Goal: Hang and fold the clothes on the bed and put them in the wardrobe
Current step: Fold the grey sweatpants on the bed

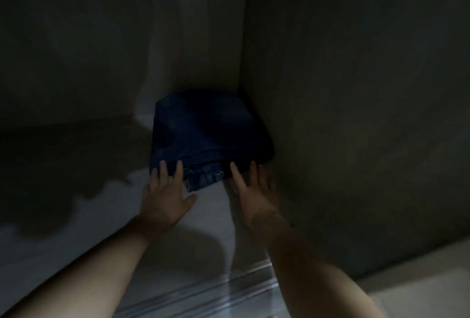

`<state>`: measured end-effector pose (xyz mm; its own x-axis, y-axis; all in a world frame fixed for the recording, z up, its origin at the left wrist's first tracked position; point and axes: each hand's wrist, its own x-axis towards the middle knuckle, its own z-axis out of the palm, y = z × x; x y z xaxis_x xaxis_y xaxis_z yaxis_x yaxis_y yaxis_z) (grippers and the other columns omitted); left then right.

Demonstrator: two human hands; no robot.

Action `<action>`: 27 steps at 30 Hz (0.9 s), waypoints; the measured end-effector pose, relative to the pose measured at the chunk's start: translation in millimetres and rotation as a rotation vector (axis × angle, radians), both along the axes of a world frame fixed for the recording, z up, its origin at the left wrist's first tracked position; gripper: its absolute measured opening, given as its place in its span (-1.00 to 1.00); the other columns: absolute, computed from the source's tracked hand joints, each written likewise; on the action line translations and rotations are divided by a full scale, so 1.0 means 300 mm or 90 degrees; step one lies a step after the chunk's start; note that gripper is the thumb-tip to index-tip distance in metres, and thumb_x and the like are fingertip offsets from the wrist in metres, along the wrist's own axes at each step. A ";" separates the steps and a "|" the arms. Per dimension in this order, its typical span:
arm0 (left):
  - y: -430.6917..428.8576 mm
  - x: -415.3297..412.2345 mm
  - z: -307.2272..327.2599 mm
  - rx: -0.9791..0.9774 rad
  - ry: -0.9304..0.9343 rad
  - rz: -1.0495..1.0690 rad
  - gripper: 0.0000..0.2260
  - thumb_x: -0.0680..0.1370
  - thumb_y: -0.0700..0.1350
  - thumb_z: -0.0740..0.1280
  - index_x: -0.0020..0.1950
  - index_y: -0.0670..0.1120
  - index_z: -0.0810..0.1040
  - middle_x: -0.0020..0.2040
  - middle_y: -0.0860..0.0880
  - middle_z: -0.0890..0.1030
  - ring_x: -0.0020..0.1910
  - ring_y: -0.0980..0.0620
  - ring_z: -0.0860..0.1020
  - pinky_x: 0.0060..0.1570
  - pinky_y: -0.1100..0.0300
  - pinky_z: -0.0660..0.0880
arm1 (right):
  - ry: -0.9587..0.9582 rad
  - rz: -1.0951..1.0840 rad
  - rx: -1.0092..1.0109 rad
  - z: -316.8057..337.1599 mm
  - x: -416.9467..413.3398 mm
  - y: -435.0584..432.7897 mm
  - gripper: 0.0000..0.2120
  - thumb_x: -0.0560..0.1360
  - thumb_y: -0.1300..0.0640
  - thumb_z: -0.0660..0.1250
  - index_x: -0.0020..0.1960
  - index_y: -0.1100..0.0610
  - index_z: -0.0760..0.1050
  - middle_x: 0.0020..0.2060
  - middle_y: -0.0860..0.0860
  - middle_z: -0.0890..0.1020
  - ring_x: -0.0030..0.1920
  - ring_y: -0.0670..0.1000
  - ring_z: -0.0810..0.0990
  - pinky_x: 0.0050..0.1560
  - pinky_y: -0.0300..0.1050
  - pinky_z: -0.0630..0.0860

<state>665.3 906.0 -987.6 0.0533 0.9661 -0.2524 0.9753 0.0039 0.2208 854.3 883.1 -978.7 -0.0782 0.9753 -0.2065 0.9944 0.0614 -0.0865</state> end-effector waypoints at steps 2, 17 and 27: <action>-0.070 0.003 0.043 -0.005 0.019 -0.025 -0.24 0.58 0.22 0.10 0.48 0.02 -0.40 0.51 -0.15 -0.33 0.50 -0.17 -0.23 0.45 -0.02 -0.08 | -0.045 0.025 0.016 0.079 0.022 -0.029 -0.20 0.56 0.17 0.18 0.50 -0.08 -0.37 0.50 0.26 -0.15 0.50 0.24 -0.18 0.45 0.14 -0.06; -0.501 0.085 0.545 0.159 -0.159 -0.034 -0.59 0.52 -0.23 0.25 0.38 -0.19 0.39 0.31 -0.24 0.42 0.20 -0.24 0.43 0.10 -0.02 0.42 | -0.043 0.190 0.209 0.611 0.072 -0.553 -0.34 0.09 0.10 0.59 0.19 0.09 0.59 -0.35 0.03 0.62 -0.37 0.05 0.61 -0.48 -0.27 0.43; -0.800 0.297 1.448 0.144 -0.162 -0.403 -0.67 0.38 -0.17 0.14 -0.08 -0.25 0.64 -0.15 -0.18 0.61 -0.22 -0.15 0.59 -0.39 0.05 0.58 | -0.094 0.028 0.186 1.510 0.393 -1.053 -0.44 0.04 0.10 0.61 0.04 0.09 0.66 -0.54 -0.06 0.53 -0.53 0.01 0.53 -0.55 -0.30 0.35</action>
<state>754.5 666.0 -553.0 0.6517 0.7571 0.0446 0.6934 -0.6186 0.3695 972.1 567.2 -525.7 -0.1113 0.9913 0.0697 0.9907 0.1052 0.0857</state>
